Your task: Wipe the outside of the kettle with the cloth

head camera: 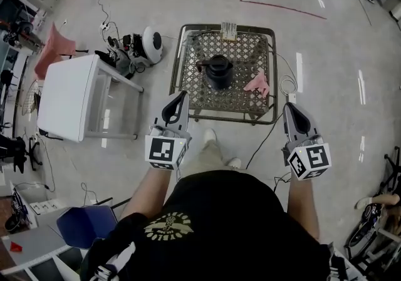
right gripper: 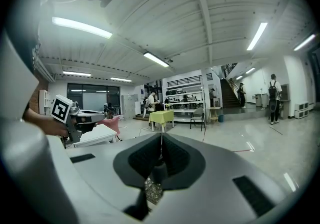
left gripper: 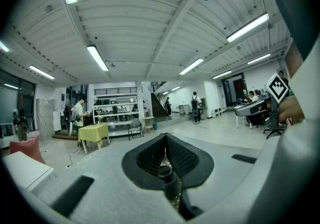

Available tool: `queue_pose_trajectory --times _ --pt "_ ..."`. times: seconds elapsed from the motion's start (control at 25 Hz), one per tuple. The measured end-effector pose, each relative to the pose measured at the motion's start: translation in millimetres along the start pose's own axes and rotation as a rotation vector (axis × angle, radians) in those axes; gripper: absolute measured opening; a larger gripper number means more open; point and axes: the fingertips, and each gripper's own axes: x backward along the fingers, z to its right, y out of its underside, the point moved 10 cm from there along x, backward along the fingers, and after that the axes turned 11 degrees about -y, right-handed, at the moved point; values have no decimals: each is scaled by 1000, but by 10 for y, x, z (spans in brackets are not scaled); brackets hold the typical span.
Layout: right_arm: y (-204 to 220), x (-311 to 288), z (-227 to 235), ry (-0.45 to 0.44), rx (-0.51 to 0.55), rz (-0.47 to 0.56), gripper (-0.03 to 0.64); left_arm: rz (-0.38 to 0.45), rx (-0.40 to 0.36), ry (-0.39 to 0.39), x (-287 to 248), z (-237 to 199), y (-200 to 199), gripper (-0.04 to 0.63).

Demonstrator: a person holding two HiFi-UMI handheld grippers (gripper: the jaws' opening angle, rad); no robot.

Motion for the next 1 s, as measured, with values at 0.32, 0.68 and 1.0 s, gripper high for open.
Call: queue_pose_trajectory --times 0.32,0.68,1.0 --pt "-127 -428 137 21 6 -21 12 -17 10 36 -476 -226 52 8" --pt "-288 -979 260 57 11 -38 12 -11 23 91 -1032 -540 37 8" --pt "-370 -1470 300 94 5 -45 12 -1 24 142 -1497 -881 82 8"
